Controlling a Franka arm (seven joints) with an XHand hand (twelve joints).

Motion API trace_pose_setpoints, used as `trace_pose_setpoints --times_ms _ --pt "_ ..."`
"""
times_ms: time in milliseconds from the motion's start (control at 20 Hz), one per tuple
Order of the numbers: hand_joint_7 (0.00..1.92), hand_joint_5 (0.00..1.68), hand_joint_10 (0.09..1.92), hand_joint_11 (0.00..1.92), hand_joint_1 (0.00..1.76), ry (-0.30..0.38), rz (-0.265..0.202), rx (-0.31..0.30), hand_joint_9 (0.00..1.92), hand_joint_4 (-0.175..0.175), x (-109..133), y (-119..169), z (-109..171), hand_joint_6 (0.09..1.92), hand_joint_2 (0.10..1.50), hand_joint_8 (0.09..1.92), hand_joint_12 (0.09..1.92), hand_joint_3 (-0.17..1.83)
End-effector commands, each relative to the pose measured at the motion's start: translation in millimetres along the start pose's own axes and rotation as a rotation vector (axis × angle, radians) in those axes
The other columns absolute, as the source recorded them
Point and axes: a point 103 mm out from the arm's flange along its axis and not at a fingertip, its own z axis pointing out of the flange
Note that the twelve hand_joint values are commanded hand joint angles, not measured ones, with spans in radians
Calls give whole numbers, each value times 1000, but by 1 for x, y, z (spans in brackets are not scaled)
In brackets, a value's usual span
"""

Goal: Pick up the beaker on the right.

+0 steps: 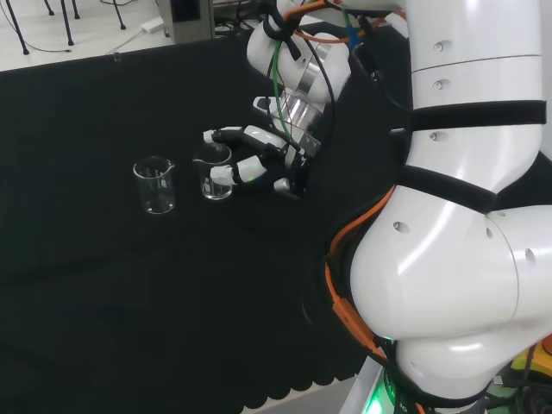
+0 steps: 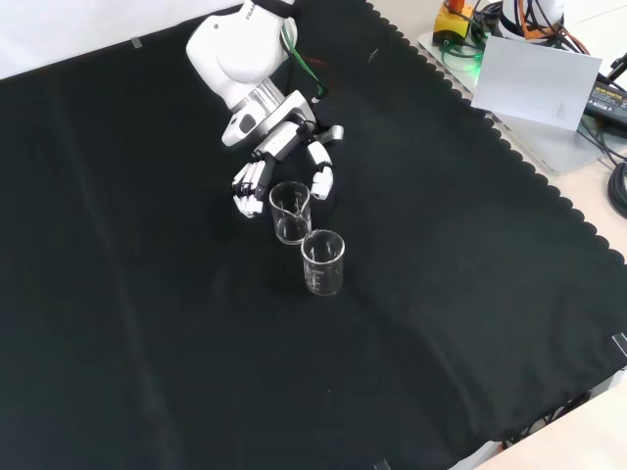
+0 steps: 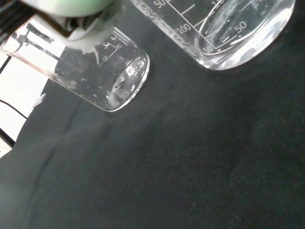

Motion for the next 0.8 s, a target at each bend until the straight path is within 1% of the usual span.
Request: trace_pose_setpoints --times_ms 50,250,450,550,800 --pt "220 403 575 0 891 34 -7 -5 312 -15 0 3 5 87 481 459 1054 733" --pt "205 391 574 0 909 55 -21 -26 316 -18 0 4 7 87 488 452 1069 734" --pt "195 385 571 0 918 58 -28 -31 314 -20 0 6 9 87 490 448 1078 735" --pt "194 383 570 0 920 54 -27 -37 312 -20 1 6 12 87 491 447 1080 736" --pt "204 384 568 0 927 71 -19 -42 310 -21 -2 8 15 87 491 452 1081 738"
